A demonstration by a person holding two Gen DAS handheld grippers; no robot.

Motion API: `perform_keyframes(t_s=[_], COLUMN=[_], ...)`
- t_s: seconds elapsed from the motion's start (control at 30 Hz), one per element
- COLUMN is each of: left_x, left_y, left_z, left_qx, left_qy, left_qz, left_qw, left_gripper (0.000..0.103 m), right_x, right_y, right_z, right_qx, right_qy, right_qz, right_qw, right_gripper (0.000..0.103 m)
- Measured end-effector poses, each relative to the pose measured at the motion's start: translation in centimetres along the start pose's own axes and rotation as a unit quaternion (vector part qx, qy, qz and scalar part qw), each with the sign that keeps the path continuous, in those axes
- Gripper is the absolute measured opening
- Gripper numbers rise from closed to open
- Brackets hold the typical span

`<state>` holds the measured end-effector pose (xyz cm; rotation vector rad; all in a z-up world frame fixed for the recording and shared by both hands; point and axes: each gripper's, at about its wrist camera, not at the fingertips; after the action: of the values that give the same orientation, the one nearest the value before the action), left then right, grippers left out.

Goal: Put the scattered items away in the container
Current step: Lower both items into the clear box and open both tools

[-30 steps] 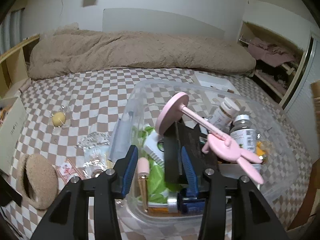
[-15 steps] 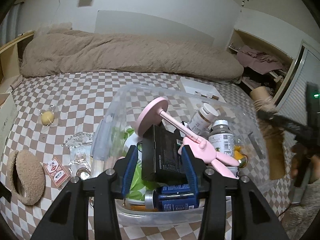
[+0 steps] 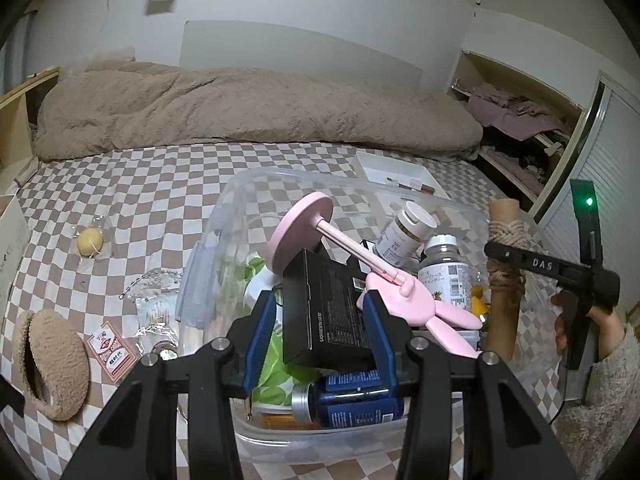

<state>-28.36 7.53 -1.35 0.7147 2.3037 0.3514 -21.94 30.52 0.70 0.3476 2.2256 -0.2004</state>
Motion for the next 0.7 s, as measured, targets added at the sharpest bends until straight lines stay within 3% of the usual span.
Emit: perform_keyframes(t_s=[0.03, 0.1, 0.17, 0.23, 0.7], left_x=[0.1, 0.4, 0.6, 0.6, 0.6], left_y=[0.0, 0.0, -0.2, -0.3, -0.1], left_z=[0.0, 0.1, 0.1, 0.1, 0.2], left_qx=[0.003, 0.005, 0.002, 0.001, 0.005], left_qy=[-0.002, -0.006, -0.008, -0.009, -0.013], left_qz=[-0.004, -0.007, -0.007, -0.008, -0.004], left_qw=[1.0, 0.9999, 0.9999, 0.9999, 0.9999], left_gripper=[0.045, 0.045, 0.045, 0.045, 0.045], right_x=[0.1, 0.1, -0.3, -0.8, -2.8], right_y=[-0.1, -0.4, -0.9, -1.1, -2.0], right_z=[-0.2, -0.3, -0.4, -0.6, -0.1], right_qx=[-0.002, -0.015, -0.03, -0.042, -0.05], right_qy=[-0.001, -0.002, 0.009, 0.023, 0.035], right_qz=[0.004, 0.022, 0.037, 0.053, 0.02], right_qw=[1.0, 1.0, 0.999, 0.997, 0.998], right_gripper=[0.056, 0.071, 0.093, 0.101, 0.101])
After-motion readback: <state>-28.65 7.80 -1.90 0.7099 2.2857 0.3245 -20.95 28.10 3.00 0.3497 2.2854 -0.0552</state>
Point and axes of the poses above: each gripper's, at about its wrist camera, not at the fingertips, and x roughly the way its jaws point, y to its right, z to its underside, and after that the axes turned 8 degrees about z, right-handed
